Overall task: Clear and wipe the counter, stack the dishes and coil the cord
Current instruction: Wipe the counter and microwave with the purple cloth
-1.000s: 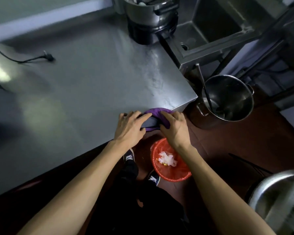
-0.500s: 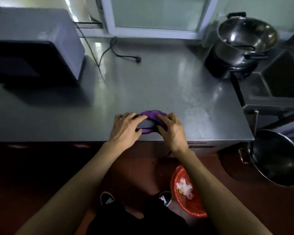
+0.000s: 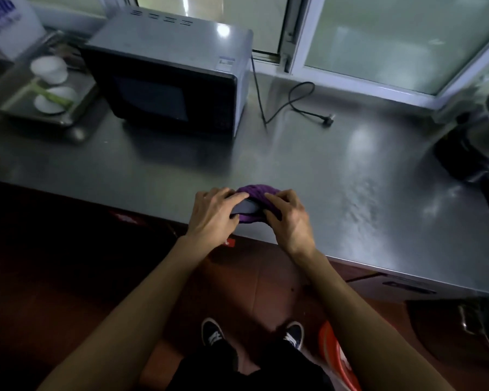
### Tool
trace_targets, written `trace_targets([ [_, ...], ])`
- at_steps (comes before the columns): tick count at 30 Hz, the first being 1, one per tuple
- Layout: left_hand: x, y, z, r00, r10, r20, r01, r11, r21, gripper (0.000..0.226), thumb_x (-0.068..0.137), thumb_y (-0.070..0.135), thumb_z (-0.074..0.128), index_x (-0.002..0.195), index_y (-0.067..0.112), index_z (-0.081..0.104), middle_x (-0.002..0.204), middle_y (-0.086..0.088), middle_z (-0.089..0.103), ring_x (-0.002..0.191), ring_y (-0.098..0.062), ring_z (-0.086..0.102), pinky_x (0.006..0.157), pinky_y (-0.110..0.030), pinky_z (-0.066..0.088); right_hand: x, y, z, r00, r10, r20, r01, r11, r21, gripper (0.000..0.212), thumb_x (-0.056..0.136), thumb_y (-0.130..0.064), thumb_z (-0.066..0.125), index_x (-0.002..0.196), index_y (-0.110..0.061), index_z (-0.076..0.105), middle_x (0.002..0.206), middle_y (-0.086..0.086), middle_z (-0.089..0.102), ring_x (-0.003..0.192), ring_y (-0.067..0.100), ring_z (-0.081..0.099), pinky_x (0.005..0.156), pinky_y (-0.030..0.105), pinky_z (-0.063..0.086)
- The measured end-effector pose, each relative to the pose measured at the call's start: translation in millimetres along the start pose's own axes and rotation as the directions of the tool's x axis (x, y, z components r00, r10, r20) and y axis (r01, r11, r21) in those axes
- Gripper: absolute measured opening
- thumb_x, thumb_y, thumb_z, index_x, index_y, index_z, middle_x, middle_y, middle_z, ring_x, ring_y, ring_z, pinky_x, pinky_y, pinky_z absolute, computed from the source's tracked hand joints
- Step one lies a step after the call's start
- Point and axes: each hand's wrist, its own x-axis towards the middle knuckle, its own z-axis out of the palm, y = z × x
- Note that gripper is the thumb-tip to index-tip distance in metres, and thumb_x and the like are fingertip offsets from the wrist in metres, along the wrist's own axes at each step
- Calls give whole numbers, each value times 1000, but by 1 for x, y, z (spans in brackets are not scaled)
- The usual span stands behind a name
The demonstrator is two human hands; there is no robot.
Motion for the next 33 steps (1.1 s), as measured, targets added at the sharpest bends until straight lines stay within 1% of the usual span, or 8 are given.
trace_targets([
  [4,-1,-35,-18,999,-44,-16,44,999,-8,58,79,21,77,134,28,59,113,-3,65,101,-27,61,91,-48,48,21,-32,18,999,-39,4,39,999,-9,37,87,-10,72,123,-8,67,108,10,58,92,27,62,77,33,52],
  [8,6,-65,-28,995,-71,-68,69,997,-23,56,79,19,75,132,28,61,111,-2,66,99,-26,61,90,-46,46,48,-51,32,997,-76,17,77,997,-15,36,89,-11,71,124,-8,67,108,10,58,93,27,62,79,25,46],
  [13,33,-99,-37,989,-103,-106,101,995,-23,55,80,20,73,133,29,61,115,1,65,102,-26,59,87,-44,44,92,-58,54,993,-119,4,119,993,-13,35,89,-13,71,124,-8,68,108,10,57,92,27,61,79,24,44],
  [15,52,-112,-41,989,-89,-118,88,996,-14,54,80,21,70,133,29,61,115,0,64,103,-26,60,86,-44,45,113,-59,60,990,-139,-16,139,990,-5,35,89,-13,71,124,-7,68,108,10,58,93,27,61,80,23,45],
  [19,98,-136,-53,985,-51,-167,55,998,18,54,78,21,68,131,28,63,111,2,64,99,-24,60,85,-43,44,165,-59,68,980,-184,-78,186,982,18,35,89,-12,72,123,-6,68,107,11,58,94,28,60,80,29,50],
  [23,143,-152,-70,979,-47,-198,57,997,47,53,78,24,64,131,29,63,112,3,65,99,-24,59,86,-41,41,216,-60,71,973,-202,-114,208,977,40,34,89,-11,71,123,-7,68,108,10,57,94,22,58,83,17,42],
  [28,186,-170,-85,971,-35,-238,52,996,68,53,76,24,67,129,29,64,111,3,65,99,-25,61,85,-43,44,265,-65,70,961,-223,-165,232,972,36,31,89,-9,69,119,-5,69,104,12,57,92,19,56,84,11,37],
  [33,226,-182,-94,973,-1,-232,15,998,61,54,77,22,71,130,28,63,113,2,65,101,-25,61,87,-45,44,307,-66,69,954,-233,-188,235,972,-11,31,89,-10,69,120,-6,69,107,13,58,94,23,58,85,20,44],
])
